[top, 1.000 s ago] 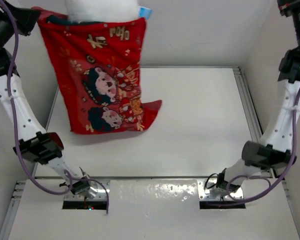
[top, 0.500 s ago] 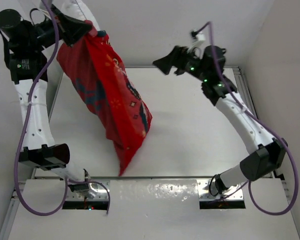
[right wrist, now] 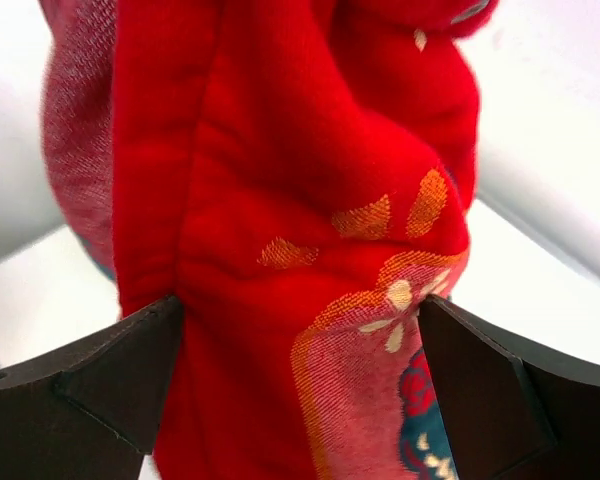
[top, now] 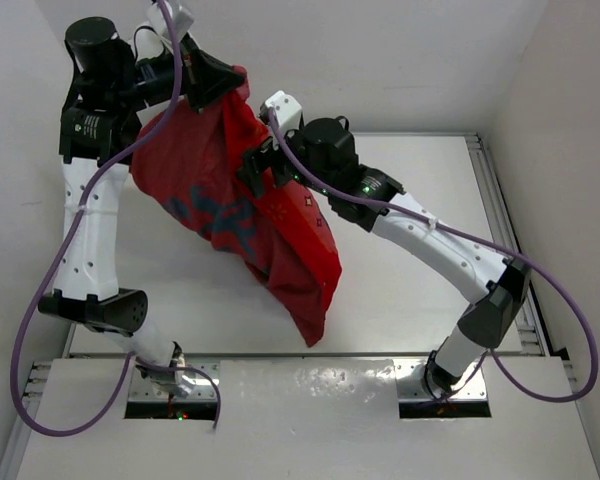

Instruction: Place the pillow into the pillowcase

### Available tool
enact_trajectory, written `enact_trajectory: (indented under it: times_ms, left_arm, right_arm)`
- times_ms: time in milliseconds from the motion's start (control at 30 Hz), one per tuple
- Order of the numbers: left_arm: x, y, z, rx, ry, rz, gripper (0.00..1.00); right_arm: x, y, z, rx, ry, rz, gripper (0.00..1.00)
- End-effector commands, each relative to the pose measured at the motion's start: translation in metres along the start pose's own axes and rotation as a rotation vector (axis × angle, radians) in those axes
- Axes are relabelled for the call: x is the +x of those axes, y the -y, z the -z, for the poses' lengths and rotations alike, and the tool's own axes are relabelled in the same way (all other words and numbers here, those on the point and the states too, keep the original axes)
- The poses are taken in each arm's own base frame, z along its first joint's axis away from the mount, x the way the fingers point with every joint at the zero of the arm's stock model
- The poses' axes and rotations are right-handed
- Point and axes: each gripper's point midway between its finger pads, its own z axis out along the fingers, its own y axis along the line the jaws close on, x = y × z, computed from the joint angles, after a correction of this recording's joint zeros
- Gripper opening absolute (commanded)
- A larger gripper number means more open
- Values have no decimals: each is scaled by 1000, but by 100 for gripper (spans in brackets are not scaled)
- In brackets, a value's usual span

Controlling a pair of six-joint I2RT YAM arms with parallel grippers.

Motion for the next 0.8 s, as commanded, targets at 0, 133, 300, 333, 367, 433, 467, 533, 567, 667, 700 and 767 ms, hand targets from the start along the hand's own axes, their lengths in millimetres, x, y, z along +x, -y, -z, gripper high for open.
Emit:
enact_trajectory:
  times_ms: [0, 133, 300, 333, 367, 433, 467, 533, 567, 667, 700, 767]
  left_arm:
    - [-12, 3, -4, -11, 17, -93, 0]
    - [-8, -3, -3, -52, -4, -105, 0]
    - [-9, -1, -6, -43, -2, -107, 0]
    - [-12, 2, -7, -36, 4, -110, 0]
    - [-12, 3, -8, -33, 6, -110, 0]
    - [-13, 7, -11, -23, 9, -103, 0]
    - [-12, 8, -12, -21, 7, -102, 0]
    - [-13, 11, -14, -15, 10, -99, 0]
    - [-14, 12, -14, -15, 12, -102, 0]
    - [-21, 16, -13, -19, 26, -110, 0]
    - [-25, 18, -11, -20, 34, -114, 0]
    - [-28, 19, -10, -24, 41, -119, 0]
  right_arm:
    - [-20, 18, 1, 37, 29, 126, 99]
    - [-23, -1, 31, -101, 96, 179, 99]
    - [-49, 4, 71, -61, 214, 178, 99]
    - [-49, 7, 70, -47, 213, 177, 99]
    - [-49, 12, 68, -21, 210, 171, 99]
    - [-61, 18, 55, 7, 250, 121, 99]
    - [-61, 18, 49, -2, 251, 110, 99]
    - [-64, 18, 21, -28, 240, 94, 99]
    - [-62, 17, 9, -47, 225, 83, 99]
    - [-54, 14, -32, -101, 199, 76, 99]
    - [-50, 13, -39, -122, 192, 68, 99]
    - [-50, -1, -51, -211, 224, 22, 99]
